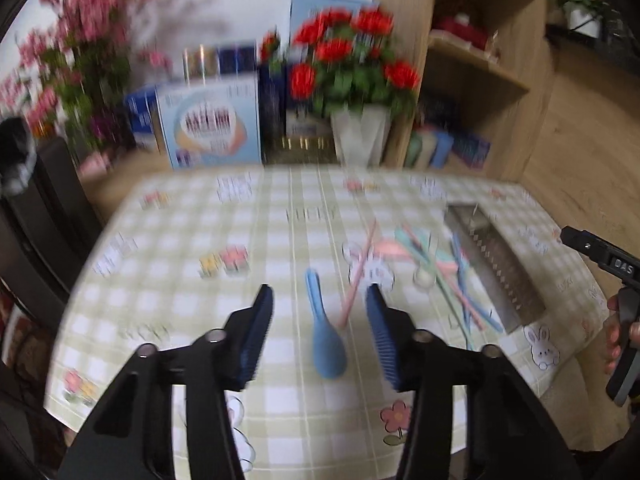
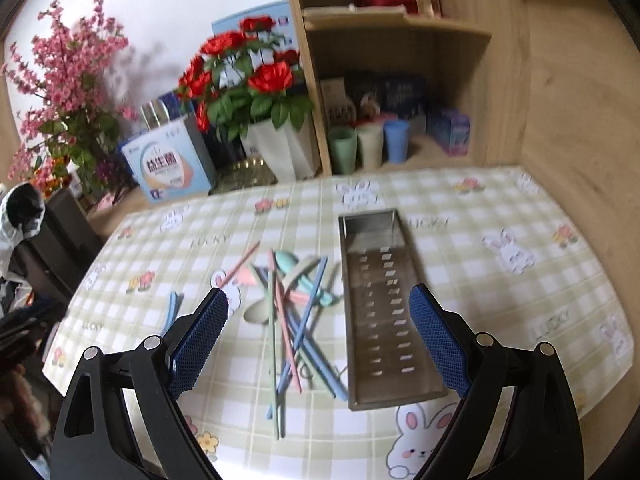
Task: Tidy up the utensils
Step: 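Lower the left tool onto the blue spoon and close on it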
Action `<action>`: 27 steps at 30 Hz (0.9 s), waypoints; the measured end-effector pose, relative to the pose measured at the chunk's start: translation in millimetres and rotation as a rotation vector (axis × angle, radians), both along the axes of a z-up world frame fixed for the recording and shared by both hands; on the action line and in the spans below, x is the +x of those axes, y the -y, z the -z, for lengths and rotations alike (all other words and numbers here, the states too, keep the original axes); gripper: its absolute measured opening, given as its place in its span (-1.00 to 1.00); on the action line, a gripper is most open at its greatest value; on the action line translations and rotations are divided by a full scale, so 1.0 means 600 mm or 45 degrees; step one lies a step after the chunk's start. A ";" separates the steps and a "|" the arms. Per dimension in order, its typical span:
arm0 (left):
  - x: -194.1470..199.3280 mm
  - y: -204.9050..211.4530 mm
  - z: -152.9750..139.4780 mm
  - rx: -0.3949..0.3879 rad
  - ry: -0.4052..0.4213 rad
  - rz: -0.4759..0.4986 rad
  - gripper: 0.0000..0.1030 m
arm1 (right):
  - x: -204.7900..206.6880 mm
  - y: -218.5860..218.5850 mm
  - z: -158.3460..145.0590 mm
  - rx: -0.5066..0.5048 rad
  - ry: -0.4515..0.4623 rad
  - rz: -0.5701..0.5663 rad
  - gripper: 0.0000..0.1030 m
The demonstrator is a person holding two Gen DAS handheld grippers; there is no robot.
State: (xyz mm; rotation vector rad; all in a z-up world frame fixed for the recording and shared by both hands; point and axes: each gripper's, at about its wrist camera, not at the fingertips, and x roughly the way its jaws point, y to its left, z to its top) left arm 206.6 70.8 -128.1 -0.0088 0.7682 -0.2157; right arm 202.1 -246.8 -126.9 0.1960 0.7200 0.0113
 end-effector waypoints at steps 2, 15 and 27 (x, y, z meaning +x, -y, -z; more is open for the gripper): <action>0.018 -0.006 0.035 -0.050 -0.077 -0.005 -0.26 | 0.004 -0.001 0.016 0.003 -0.027 0.002 0.72; 0.137 0.004 0.189 -0.191 -0.435 -0.052 -0.36 | 0.050 -0.010 0.097 0.042 -0.182 -0.014 0.72; 0.157 0.004 0.220 -0.123 -0.478 -0.063 -0.48 | 0.071 -0.020 0.112 0.072 -0.201 -0.063 0.72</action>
